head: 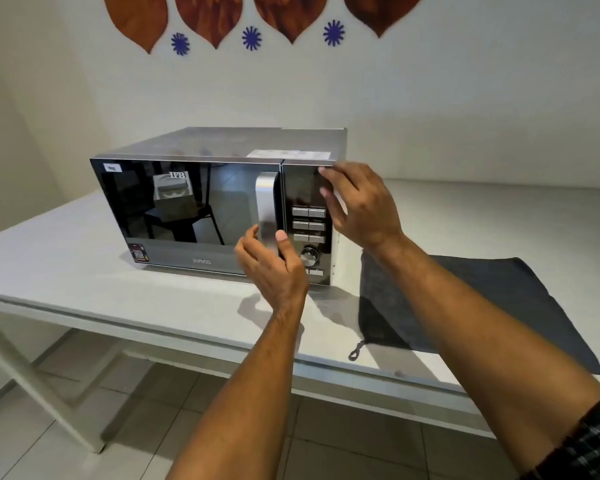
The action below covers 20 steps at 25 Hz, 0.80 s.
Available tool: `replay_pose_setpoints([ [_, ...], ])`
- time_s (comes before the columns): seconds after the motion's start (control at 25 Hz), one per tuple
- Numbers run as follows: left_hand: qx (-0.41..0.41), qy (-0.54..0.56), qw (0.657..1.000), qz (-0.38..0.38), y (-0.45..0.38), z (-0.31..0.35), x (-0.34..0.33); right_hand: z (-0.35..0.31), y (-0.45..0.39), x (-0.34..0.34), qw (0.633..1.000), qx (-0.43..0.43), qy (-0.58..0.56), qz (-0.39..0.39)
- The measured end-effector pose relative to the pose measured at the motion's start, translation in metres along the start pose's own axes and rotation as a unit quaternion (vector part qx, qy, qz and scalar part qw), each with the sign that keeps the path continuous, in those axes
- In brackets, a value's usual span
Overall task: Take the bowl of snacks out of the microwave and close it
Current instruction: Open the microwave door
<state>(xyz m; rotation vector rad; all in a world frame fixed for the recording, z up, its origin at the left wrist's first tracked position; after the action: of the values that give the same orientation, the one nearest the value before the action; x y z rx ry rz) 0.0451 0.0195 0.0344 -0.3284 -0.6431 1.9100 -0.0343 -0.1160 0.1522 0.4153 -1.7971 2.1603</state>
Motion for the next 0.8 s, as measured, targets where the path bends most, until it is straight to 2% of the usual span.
replay_pose_setpoints([
  [0.2, 0.062, 0.086, 0.987, -0.117, -0.026, 0.0, -0.023, -0.002, -0.048, -0.028, 0.993, -0.096, -0.039, -0.062],
  [0.32, 0.106, 0.095, 0.979, -0.145, -0.038, -0.008, -0.029, 0.0, -0.042, -0.038, 0.988, -0.126, -0.073, -0.05],
  [0.52, 0.104, 0.05, 0.988, -0.1, -0.044, -0.002, -0.028, 0.002, -0.043, -0.04, 0.992, -0.112, -0.054, 0.006],
  [0.64, 0.074, 0.081, 0.993, -0.042, -0.044, -0.004, -0.01, -0.001, -0.04, -0.044, 0.994, -0.091, -0.054, 0.015],
  [0.8, 0.051, 0.101, 0.993, -0.026, -0.039, -0.01, 0.018, -0.002, -0.03, -0.049, 0.995, -0.087, -0.025, 0.05],
])
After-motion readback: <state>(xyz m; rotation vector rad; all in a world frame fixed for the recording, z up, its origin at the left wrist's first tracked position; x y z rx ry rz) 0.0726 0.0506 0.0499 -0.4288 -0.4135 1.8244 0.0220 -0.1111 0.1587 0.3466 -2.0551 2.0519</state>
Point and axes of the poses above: each hand's wrist, its own y-axis away from the middle knuckle, its own x-axis out of the back of the hand, z = x × y, the point moved 6 cm from there along -y, towards the middle knuckle, and after that the axes turned 1 degree about -z, right-handed, at the moved point
